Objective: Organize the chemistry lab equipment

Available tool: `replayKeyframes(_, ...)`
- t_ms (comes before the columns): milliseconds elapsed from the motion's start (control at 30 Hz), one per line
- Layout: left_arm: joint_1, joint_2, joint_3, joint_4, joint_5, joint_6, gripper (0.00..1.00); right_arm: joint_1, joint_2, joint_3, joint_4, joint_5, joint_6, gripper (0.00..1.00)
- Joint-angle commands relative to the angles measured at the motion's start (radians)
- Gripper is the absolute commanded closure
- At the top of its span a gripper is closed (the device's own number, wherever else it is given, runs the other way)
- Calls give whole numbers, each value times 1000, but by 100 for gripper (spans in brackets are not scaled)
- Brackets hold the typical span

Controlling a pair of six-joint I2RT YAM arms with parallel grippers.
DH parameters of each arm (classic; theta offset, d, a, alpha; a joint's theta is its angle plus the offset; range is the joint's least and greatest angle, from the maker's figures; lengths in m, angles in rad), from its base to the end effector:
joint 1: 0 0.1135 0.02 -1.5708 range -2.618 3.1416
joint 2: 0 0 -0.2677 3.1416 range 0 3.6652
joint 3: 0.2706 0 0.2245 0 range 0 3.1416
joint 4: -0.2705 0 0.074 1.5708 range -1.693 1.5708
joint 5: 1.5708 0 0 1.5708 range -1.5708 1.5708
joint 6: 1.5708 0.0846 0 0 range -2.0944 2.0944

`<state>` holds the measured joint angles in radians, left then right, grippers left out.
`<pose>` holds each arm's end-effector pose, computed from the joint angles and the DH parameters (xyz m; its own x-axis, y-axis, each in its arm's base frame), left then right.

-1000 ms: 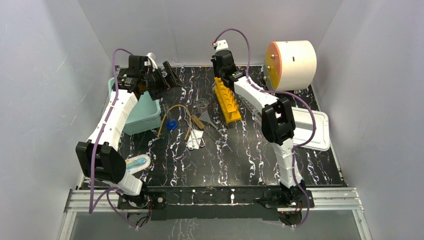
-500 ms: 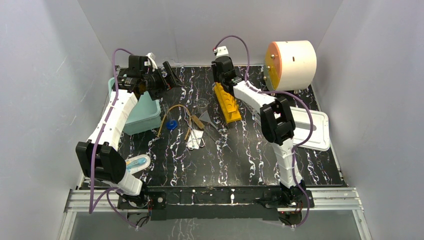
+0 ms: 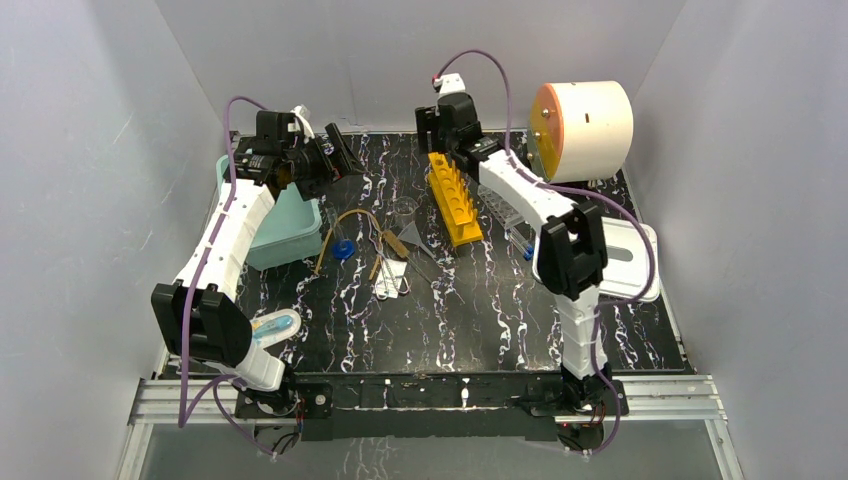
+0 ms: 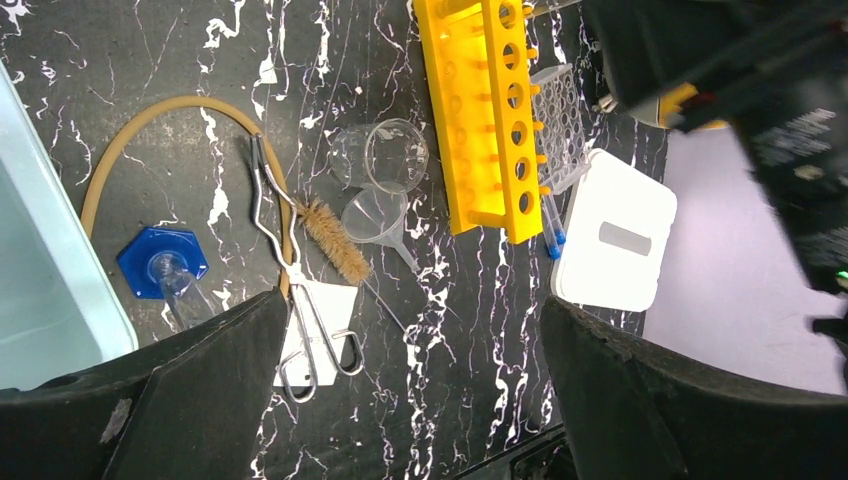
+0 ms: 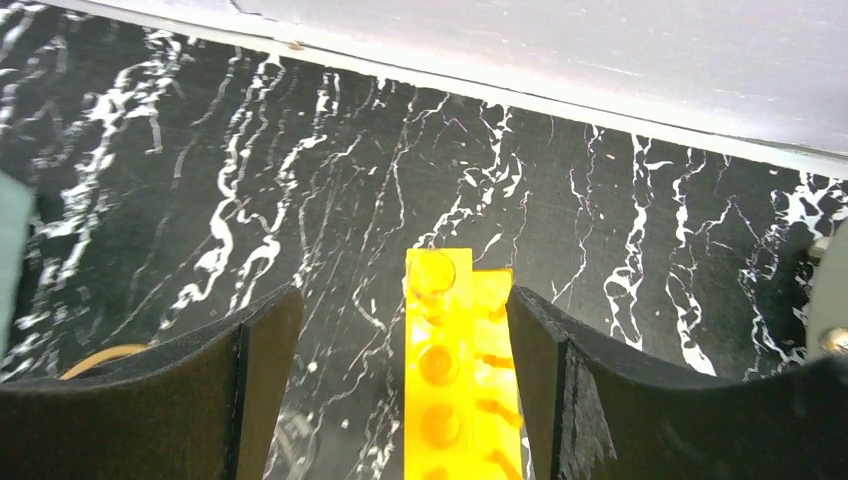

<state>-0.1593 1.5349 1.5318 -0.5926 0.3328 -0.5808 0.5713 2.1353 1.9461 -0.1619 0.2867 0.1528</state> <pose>0.3455 -0.0835 0.3540 -0.6918 -0.4141 -0.5915 0.0447 0.7931 -0.6074 0.4610 0.2679 0.3046 -0.3308 -0.0391 -0.9429 -0.2478 0.9677 0.0468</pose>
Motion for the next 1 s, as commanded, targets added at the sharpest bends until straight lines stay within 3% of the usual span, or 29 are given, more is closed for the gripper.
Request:
replayKeyframes(0, 4, -52, -4, -20, 33, 41, 2, -11, -211, -22, -84, -67, 35, 17)
replayKeyframes(300, -28, -39, 61, -26, 107, 195, 2, -83, -581, -377, -280, 28, 42, 28)
replayKeyframes(567, -134, 16, 128, -15, 123, 203, 2, -171, -771, -688, -381, 62, 126, 60)
replayKeyframes(667, -156, 28, 117, -10, 114, 183, 2, -203, -767, -770, -376, 30, 154, 62)
replayKeyframes(967, -187, 58, 70, 41, 189, 108, 2, -225, -664, -917, -301, -50, 166, 49)
